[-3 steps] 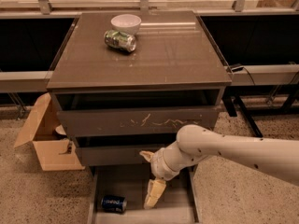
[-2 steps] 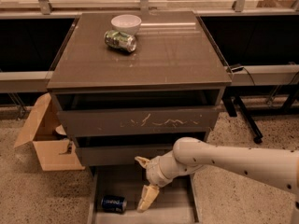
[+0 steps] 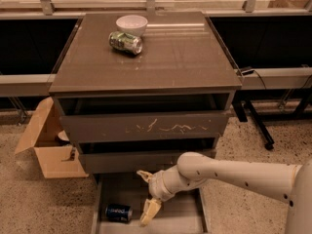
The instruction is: Pick pepsi can from bottom drawer and place on counter
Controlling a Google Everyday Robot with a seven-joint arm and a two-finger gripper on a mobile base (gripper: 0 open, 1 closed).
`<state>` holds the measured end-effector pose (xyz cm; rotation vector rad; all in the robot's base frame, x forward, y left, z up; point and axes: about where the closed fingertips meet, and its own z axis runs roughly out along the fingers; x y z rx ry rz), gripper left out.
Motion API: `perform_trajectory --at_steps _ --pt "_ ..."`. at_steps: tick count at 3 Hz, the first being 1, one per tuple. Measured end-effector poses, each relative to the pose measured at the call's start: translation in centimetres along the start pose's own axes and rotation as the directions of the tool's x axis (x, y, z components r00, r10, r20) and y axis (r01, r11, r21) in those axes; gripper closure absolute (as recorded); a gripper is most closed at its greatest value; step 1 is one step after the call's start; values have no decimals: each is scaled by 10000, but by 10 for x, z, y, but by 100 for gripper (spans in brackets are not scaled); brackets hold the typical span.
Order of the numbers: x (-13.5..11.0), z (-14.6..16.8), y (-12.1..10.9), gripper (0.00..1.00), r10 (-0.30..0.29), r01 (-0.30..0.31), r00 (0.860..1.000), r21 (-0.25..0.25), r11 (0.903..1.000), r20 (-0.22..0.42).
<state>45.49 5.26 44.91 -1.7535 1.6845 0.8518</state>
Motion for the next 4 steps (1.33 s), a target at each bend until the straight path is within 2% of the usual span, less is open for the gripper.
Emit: perform_trajectory --at_steps 1,2,4 --pt "18 25 -3 0 260 -259 9995 10 9997 -186" --pt "41 62 -8 0 470 -470 9989 -24 9989 -24" --pt "69 142 -9 0 899 -880 9954 -522 9948 343"
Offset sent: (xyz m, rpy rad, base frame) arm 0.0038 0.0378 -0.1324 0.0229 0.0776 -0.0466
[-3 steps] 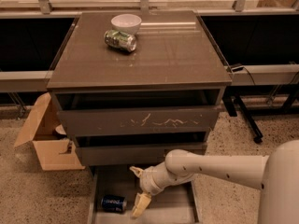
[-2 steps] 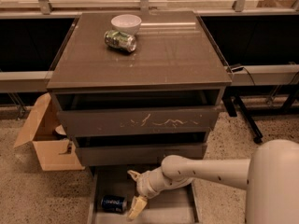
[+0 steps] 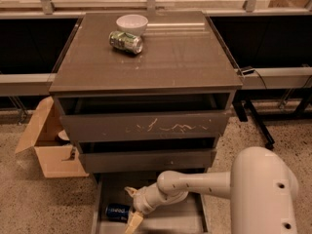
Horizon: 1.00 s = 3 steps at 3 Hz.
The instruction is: Pick pepsi can from bottom drawer and place on counter
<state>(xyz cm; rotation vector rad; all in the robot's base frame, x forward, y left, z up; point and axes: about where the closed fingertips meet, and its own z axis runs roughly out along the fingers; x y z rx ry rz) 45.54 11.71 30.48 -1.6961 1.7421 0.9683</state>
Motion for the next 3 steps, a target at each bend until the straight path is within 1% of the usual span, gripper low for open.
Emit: perform_trajectory --at_steps 1,2,3 --pt "12 37 -2 0 368 -362 9991 -247 9990 228" --pt "29 67 -5 0 841 -831 9959 -304 9961 329" --pt "49 84 -14 0 1228 -1224 9917 -140 9924 380"
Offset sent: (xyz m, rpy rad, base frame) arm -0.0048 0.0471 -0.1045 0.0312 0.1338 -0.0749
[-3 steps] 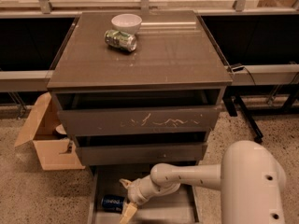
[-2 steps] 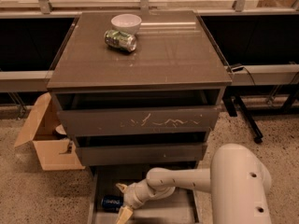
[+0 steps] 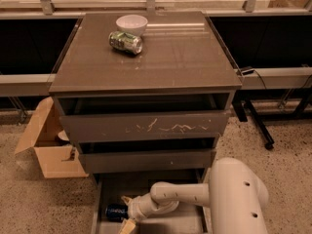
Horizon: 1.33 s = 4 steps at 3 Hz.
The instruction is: Pick pepsi can from bottom drawer and place on counter
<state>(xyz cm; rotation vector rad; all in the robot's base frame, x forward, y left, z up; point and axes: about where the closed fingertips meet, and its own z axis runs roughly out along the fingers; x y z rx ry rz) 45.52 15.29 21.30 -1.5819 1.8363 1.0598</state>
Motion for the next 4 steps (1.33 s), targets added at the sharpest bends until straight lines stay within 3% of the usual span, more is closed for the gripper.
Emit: perform_trajectory --at_steps 2,3,4 --pt "40 1 -41 0 333 -331 9994 666 9972 -20" --pt "45 15 -65 0 287 -287 9996 640 9975 17" --pt "43 22 -65 0 186 -186 9998 592 9981 19"
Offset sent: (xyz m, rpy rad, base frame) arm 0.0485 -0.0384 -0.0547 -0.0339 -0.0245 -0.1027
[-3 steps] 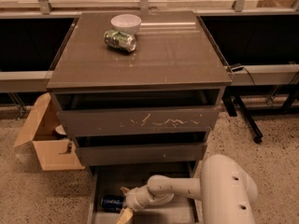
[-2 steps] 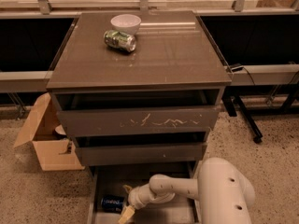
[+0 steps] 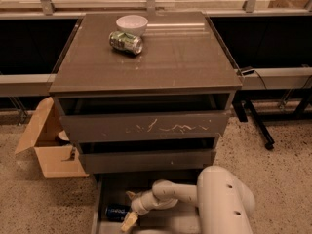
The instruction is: Pick pepsi can from bottom drawer and place on counter
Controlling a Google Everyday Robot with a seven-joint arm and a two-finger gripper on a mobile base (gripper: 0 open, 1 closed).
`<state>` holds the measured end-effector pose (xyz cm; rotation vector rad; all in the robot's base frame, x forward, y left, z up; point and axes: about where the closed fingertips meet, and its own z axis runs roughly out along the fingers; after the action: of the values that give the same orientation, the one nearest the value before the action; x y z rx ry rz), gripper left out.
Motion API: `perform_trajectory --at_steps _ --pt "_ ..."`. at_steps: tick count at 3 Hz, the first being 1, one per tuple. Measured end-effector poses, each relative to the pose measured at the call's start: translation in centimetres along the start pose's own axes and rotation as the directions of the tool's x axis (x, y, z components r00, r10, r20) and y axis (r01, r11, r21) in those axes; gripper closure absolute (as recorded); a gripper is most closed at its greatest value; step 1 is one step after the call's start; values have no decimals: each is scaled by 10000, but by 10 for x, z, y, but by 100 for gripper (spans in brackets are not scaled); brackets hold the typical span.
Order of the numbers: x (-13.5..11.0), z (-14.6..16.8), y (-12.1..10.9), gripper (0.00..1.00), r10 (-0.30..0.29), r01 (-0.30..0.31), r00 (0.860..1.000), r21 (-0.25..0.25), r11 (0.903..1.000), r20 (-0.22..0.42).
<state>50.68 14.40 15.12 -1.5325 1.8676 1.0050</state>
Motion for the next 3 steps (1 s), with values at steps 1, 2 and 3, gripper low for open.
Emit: perform_trajectory --at_steps 1,2,3 --pt "-7 14 -1 0 -352 348 9992 -202 9992 -204" --pt "-8 23 -2 0 -492 481 9985 -426 9979 -233" --pt "0 38 -3 19 -444 424 9988 -825 9957 -225"
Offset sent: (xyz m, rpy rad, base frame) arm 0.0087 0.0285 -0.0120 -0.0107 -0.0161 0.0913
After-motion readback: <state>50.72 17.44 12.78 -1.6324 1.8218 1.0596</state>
